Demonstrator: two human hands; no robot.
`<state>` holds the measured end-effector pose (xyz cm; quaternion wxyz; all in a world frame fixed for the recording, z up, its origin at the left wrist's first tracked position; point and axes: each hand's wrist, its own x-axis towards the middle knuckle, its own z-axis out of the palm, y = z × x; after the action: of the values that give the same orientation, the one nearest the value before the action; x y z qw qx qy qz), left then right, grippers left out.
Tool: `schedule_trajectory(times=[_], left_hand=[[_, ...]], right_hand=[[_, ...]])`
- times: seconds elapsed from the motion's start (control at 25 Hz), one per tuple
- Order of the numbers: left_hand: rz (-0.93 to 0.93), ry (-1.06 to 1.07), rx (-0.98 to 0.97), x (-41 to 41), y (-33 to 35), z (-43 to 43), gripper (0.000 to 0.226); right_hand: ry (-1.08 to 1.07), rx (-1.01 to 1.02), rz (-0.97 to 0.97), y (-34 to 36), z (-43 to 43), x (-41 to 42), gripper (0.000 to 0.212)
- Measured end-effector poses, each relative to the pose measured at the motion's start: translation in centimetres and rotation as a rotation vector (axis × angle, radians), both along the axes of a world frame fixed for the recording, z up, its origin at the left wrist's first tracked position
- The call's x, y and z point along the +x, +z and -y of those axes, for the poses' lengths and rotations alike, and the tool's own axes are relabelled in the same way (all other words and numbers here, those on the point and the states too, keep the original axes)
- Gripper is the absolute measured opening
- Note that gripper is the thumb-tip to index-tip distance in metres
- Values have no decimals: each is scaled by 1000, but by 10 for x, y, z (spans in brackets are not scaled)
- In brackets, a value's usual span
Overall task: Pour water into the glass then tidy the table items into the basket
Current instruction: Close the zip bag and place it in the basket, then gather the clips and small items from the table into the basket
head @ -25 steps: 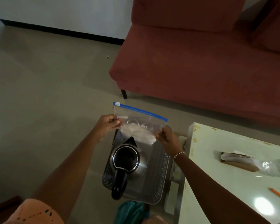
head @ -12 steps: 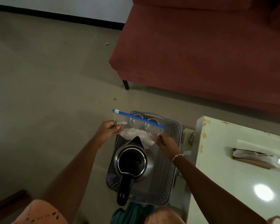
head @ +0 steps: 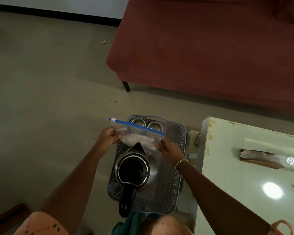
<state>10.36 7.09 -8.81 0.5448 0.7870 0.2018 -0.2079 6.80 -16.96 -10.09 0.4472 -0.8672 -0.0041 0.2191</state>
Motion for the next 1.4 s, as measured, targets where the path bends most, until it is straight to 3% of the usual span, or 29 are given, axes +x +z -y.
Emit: schedule_trajectory(times=[0.2,0.36,0.44,0.56,0.64,0.72,0.96,1.2,1.4], left_hand=[[127,62,56,1,15,1,54],[221,197,95,-8,31,5,63],[334,229,249,-15,42,10,59],[538,205,639,-24,64,29,43],[574,92,822,-29,76,53,48],[573,-50,886,-37,85,84,58],[604,-320,846,-75,100,200,91],[592,-473,766,-136,98,344,83],[638,-601,680,-167,91,459,101]], right_hand=[[25,-56,94,19,17,3,37],[48,-174,180,26,33,2,49],[54,-244,226,31,42,-1,56],[100,-367,313,37,55,-10,63],[140,-460,339,41,64,-16,71],[144,-539,366,48,79,-24,75],[93,-609,399,68,151,-63,75],[6,-643,361,77,277,-131,76],[-147,-659,296,77,384,-187,76]])
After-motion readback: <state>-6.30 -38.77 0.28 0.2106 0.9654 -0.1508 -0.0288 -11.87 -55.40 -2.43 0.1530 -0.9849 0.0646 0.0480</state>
